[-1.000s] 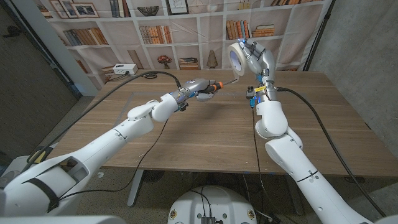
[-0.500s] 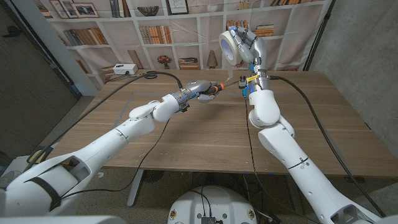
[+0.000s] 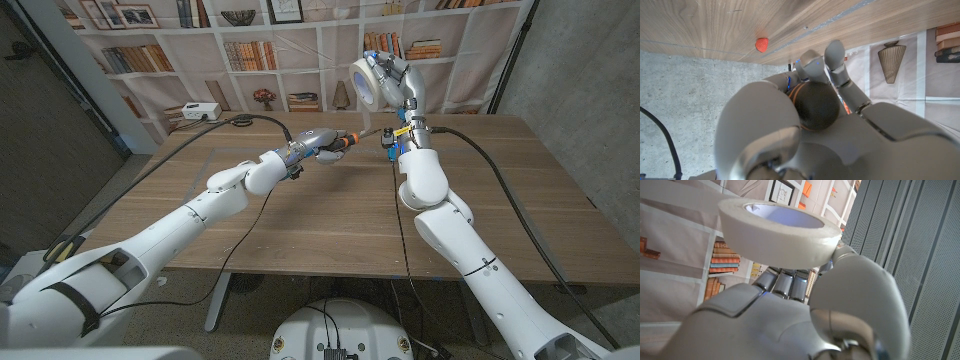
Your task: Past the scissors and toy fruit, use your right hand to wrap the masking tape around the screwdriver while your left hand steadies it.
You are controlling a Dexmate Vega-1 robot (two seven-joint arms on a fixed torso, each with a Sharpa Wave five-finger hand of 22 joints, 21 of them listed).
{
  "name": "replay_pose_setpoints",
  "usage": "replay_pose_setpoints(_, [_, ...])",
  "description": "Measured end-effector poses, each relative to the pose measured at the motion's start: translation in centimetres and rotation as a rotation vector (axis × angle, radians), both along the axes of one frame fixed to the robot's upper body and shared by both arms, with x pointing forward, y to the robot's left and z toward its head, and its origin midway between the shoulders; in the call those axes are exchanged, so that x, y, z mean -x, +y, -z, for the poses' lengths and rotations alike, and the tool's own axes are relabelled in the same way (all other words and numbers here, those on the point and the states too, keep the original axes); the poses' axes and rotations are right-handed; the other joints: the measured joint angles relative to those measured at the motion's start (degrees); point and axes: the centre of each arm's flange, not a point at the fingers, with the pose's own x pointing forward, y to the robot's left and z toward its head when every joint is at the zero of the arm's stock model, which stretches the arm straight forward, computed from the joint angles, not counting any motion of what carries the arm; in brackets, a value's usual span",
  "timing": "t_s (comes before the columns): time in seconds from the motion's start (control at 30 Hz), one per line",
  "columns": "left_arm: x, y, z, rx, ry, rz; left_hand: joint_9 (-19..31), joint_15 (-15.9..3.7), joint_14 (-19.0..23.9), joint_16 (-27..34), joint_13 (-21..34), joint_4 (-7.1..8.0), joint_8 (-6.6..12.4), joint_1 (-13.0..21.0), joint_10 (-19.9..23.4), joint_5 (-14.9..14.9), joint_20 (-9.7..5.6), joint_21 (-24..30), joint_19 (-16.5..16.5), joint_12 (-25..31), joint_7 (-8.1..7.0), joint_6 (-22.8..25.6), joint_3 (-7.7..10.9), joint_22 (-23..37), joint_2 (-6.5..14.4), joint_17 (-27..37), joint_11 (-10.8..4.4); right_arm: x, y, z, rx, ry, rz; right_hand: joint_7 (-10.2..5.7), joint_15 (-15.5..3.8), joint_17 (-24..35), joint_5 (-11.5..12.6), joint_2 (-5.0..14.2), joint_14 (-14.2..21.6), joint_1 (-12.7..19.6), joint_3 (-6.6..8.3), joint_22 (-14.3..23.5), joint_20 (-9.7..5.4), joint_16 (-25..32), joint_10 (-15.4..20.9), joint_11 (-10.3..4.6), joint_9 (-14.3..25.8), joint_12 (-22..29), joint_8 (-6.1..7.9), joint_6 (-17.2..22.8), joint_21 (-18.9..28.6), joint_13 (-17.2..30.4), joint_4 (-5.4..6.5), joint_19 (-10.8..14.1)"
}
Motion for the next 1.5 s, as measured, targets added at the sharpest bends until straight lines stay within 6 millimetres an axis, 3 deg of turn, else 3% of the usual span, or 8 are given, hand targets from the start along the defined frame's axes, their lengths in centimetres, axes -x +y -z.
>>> replay_pose_setpoints(0.8, [-0.7, -0.2, -0.8, 0.025, 0.028, 0.016, -0.27, 0.00, 0.00, 0.00, 0.03, -0.26, 0.40, -0.01, -0.31, 0.00, 0.00, 0.00, 0.00, 0.23, -0.30, -0.31, 0.26, -0.24, -0.01, 0.03, -0.30, 0.4, -3.1, 3.9, -0.053, 0.075, 0.087, 0.01, 0.00, -0.01, -0.41, 0.00, 0.41, 0.00, 0.02, -1.54, 0.00, -0.02, 0.01, 0.00, 0.32, -0.12, -0.32, -0.01, 1.87, 0.10, 0.01, 0.00])
replay_pose_setpoints(1.5, [-2.4, 0.4, -1.8, 0.227, 0.438, 0.158, 0.00, 0.00, 0.00, -0.28, 1.11, -0.49, 1.68, -0.19, -0.60, 0.00, 0.00, 0.00, 0.00, 1.33, 0.50, -0.06, 0.49, 0.16, -0.17, 0.07, 0.01, -0.2, -4.8, 6.8, -0.078, 0.148, 0.082, 0.01, 0.02, -0.03, -0.85, 0.00, 0.39, 0.00, 0.39, -3.13, 0.03, -0.06, 0.12, 0.10, 0.11, -0.12, -0.56, -0.01, 3.39, -0.18, -0.07, -0.65])
